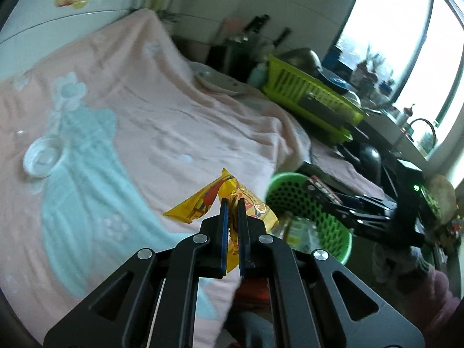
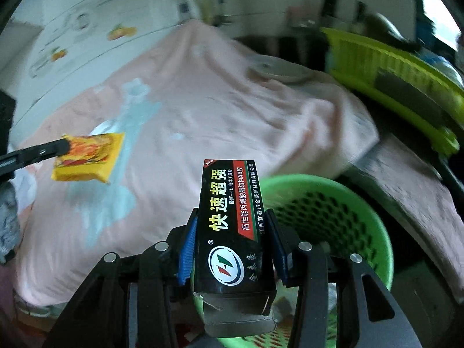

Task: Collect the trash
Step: 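Carry the black box into the basket with the right tool while the left tool drops the snack pack in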

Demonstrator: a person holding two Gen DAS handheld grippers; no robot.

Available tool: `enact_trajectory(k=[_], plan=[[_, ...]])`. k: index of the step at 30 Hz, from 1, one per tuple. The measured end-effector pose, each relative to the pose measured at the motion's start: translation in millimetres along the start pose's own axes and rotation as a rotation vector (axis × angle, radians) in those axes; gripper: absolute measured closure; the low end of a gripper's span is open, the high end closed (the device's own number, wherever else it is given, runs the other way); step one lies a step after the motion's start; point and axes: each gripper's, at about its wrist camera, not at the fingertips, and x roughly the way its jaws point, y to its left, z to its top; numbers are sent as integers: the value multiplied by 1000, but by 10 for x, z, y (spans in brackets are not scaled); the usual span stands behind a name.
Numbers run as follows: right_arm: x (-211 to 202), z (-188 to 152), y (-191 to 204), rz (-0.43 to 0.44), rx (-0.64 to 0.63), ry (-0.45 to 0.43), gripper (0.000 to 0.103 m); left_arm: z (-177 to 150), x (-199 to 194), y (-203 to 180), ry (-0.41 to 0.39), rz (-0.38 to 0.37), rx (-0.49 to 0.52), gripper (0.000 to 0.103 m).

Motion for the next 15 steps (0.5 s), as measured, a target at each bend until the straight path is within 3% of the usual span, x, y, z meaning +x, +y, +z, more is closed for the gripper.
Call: enact_trajectory(k=[7, 15], plan=[[57, -135, -320, -8, 109, 18, 48, 28, 223, -292, 34, -48, 38, 99], [-152, -165, -416, -37, 120, -17, 44, 27, 583, -642, 85, -110, 74, 99]])
